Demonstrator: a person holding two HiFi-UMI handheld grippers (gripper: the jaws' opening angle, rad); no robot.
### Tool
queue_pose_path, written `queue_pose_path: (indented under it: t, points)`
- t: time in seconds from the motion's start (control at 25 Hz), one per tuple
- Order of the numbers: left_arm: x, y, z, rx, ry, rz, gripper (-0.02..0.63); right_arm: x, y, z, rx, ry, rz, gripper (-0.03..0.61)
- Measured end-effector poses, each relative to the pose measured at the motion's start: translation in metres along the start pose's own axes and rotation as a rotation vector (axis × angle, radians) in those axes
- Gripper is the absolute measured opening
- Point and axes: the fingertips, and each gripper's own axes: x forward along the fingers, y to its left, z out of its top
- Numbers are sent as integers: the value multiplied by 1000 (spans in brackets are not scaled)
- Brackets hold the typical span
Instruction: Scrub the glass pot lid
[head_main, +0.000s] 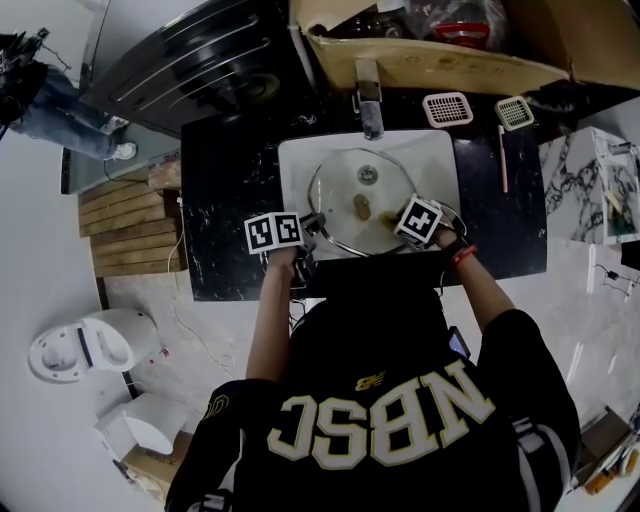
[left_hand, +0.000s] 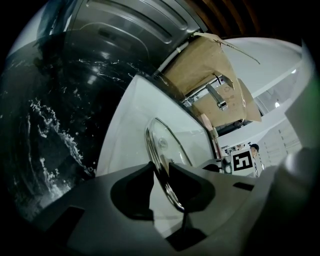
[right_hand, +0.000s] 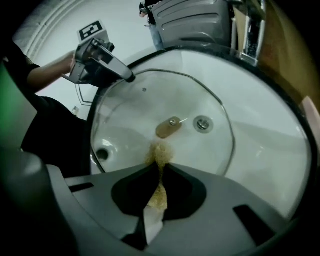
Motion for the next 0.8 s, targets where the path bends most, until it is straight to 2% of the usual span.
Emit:
queue_pose_path:
  t: [0.08,0.32,0.44,0.56,0.8]
  points:
    - [0,0,0,6,0,8,101,-3,11,8,-14,-23,21,28]
    - [0,2,0,12,2,33,100,1,51,52,3,-122,169,29]
    - [0,2,-1,12,9,41,100,4,59,77,12,-171,199,29]
    - [0,3,-1,13,10,47,100,11,48,105,62,-239,163,31]
    - [1,4,-3,15,18,66,100,29,-7,136,120,-292,-19,31]
